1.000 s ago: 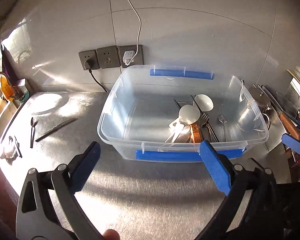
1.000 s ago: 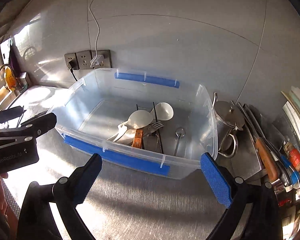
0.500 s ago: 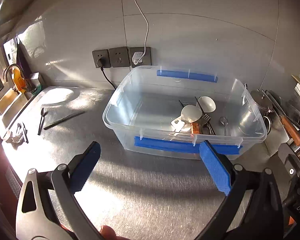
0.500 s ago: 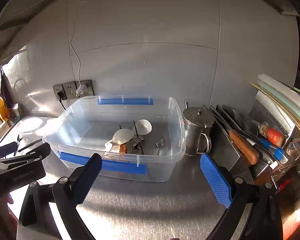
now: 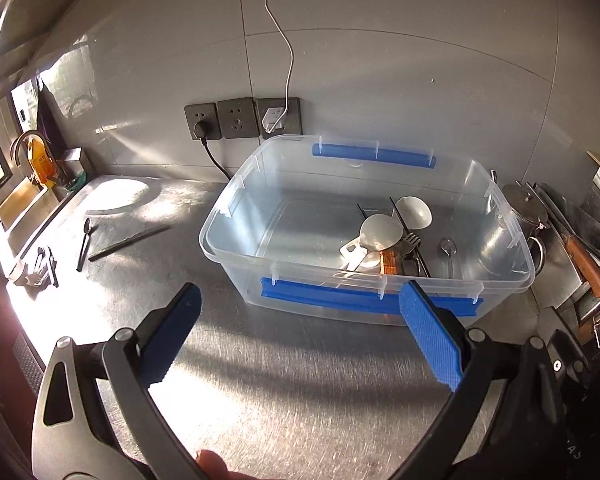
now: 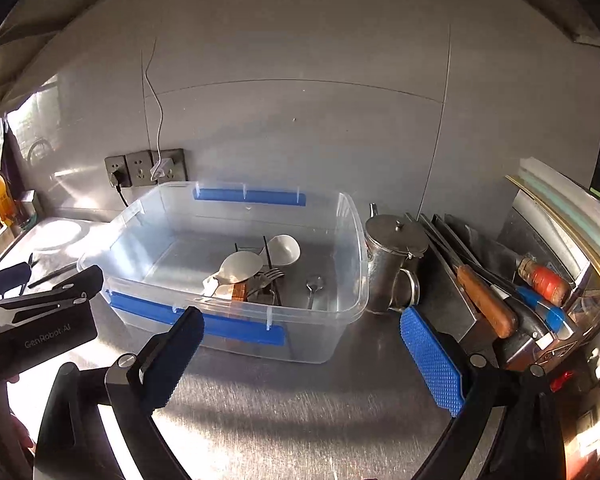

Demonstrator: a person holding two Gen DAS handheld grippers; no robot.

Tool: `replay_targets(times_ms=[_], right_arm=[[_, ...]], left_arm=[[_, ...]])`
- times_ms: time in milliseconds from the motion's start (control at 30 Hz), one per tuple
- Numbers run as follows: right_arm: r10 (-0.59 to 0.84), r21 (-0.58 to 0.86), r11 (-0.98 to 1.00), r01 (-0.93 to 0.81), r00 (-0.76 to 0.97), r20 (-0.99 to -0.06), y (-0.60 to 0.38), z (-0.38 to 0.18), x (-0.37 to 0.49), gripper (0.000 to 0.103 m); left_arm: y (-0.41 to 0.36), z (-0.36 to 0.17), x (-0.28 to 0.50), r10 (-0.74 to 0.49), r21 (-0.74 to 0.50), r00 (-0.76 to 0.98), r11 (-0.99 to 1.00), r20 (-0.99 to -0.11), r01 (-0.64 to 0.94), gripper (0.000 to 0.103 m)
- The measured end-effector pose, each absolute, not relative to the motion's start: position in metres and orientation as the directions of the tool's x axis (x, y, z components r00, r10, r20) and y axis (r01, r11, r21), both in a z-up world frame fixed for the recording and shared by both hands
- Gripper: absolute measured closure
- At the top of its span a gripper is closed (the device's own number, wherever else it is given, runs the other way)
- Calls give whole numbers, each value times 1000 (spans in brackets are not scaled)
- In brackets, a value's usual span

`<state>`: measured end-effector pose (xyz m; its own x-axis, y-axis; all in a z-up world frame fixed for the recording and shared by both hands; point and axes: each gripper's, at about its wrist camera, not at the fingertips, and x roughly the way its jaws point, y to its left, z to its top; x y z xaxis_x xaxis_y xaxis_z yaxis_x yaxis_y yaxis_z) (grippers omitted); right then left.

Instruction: Organize utensils

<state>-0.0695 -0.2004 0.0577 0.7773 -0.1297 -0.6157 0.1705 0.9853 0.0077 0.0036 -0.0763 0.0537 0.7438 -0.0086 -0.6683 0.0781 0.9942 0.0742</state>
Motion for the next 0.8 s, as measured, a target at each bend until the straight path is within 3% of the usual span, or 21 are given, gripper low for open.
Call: replay_targets(times_ms=[800], right_arm=[[-134,5,983,182,743,-656,-202,48,-62,5]], left_arm=[[-90,42,9,-46,74,722,988,-690,134,8]])
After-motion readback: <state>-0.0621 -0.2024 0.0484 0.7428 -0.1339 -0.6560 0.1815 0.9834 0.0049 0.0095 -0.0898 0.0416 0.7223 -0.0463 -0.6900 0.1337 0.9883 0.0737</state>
